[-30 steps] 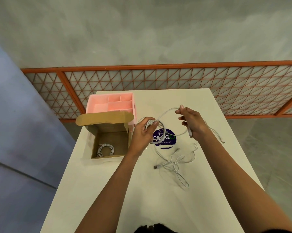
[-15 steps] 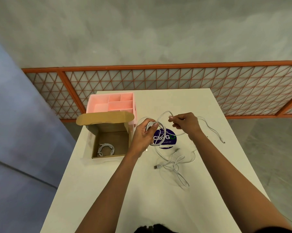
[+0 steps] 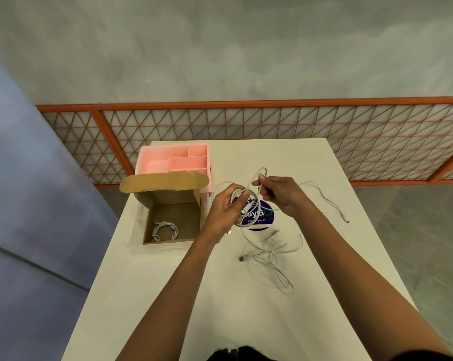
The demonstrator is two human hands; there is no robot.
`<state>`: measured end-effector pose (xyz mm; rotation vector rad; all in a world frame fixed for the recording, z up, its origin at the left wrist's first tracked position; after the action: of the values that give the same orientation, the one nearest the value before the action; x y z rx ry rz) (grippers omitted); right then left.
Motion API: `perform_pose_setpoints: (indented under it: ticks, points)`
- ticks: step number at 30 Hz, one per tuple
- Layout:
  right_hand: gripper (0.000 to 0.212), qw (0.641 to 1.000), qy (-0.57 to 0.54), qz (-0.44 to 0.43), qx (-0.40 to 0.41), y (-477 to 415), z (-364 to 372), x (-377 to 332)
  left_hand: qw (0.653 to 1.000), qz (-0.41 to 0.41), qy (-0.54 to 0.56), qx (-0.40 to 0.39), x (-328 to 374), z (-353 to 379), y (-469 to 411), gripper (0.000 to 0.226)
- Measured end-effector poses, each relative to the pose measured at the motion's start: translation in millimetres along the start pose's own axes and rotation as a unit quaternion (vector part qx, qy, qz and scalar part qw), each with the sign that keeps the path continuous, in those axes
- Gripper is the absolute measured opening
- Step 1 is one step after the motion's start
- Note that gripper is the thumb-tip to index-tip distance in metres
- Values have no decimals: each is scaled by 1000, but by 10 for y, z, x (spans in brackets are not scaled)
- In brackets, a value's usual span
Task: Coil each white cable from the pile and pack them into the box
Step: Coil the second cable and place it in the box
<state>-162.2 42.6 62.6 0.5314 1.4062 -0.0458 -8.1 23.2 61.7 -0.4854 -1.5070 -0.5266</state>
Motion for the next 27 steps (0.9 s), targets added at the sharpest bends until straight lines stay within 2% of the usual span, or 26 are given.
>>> perform_pose_setpoints:
  ticks: [4,8,13,15,17,18,21,24,25,27]
  points:
    - [19,996,19,79,-40,17,54,76,1000,-6,22,-3,-10,6,0,18]
    - [13,992,61,78,-77,67,113,144,999,-9,-15,47,-60,-66,-28,18]
    - [31,982,3,85,-168,109,176,194,994,-22,-68,84,-167,-151,-71,13]
    - [30,979,24,77,-188,145,177,173,994,-24,-71,84,-163,-148,-77,15]
    - [42,976,53,65,-199,149,161,172,993,-25,-71,96,-147,-142,-82,12]
    - [41,975,76,59,-202,160,163,152,992,-24,-69,104,-146,-142,-85,11]
    - [32,970,187,18,-154,173,174,49,989,-15,-72,125,-162,-154,-93,12]
    - [34,960,275,-19,-38,169,165,-84,987,-10,-80,142,-185,-158,-116,13]
    - [32,958,286,-14,-24,164,165,-111,986,-6,-80,147,-190,-158,-126,13]
    - [25,958,281,13,-52,160,181,-136,985,1,-76,155,-193,-167,-144,14]
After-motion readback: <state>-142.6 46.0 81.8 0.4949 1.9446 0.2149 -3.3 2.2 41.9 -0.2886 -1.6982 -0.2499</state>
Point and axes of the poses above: each hand's wrist, its own y-axis away from the middle knuckle, its own z-axis out of the palm, x = y × z, the point moved 3 cm from there along -y, towards the middle knuckle, and after that the axes turned 1 degree about -x, right-handed, at the moved point
